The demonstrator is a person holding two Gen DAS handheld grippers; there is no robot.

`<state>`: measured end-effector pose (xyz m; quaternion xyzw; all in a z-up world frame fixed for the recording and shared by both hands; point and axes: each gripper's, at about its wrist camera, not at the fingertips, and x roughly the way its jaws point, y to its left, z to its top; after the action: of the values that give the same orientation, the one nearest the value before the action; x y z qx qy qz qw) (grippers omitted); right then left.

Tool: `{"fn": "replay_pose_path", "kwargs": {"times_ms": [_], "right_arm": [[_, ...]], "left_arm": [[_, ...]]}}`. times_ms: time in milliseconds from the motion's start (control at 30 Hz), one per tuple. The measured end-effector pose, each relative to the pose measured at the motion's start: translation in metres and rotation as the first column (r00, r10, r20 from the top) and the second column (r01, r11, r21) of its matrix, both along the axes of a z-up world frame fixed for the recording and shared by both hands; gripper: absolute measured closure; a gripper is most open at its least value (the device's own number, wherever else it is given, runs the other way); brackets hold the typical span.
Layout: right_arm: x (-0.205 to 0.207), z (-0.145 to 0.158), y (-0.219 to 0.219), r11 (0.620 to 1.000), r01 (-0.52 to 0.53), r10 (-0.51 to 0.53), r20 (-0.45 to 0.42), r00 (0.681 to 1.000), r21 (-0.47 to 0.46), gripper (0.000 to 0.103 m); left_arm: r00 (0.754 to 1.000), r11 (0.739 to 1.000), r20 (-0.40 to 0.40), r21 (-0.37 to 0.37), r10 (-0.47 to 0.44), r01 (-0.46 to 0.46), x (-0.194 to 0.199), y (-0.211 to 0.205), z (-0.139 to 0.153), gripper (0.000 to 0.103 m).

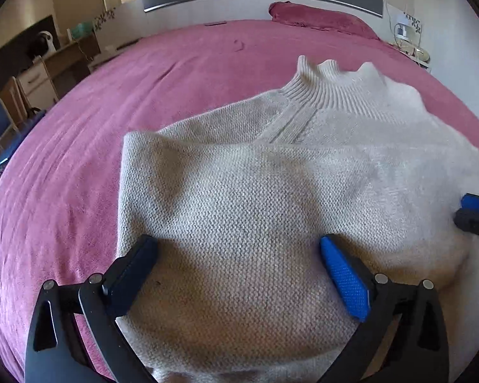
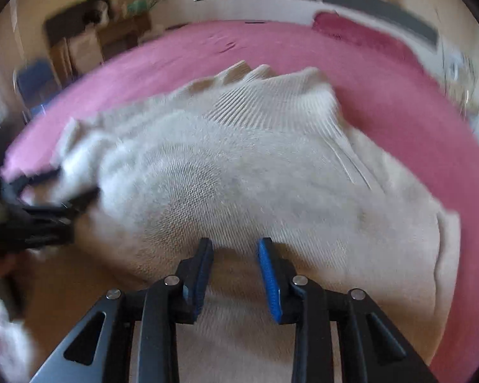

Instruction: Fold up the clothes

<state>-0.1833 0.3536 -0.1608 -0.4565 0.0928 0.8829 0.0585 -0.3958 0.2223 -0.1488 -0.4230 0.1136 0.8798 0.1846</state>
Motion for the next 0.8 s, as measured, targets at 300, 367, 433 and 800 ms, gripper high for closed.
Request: {"fn": "replay_pose_path", "kwargs": {"times_ms": [300,367,433,800], "right_arm": [[0.183,0.001,0.055,0.921,0.235,-0.177,0.201,0.963,-0.312,0.072],[0.227,0.0,0.058,0.89,0.28,-0.202,0.24,0.95,-0.36,0.072],[0.271,-0.006,0.058,0.837,0.325,-0.22,0.273,0.936,-0.44,0.071],[0.343,-0.064,0.033,0.488,0.383,-0.247,0.296,0.923,-0.784,0.06]], "left_arm": [[0.984,0.992,0.131,-0.023,-0.12,0.124,0.074,-0.092,0.004,0.0],[0.986,0.993,0.125,-0.037,-0.108,0.114,0.092,-0.121,0.008,0.0],[0.977,0.994,0.196,-0.045,-0.085,0.095,0.106,-0.146,0.001,0.0],[0.897,0.971,0.406,0.221,-0.174,0.088,0.149,-0.215,-0.01,0.0]]}}
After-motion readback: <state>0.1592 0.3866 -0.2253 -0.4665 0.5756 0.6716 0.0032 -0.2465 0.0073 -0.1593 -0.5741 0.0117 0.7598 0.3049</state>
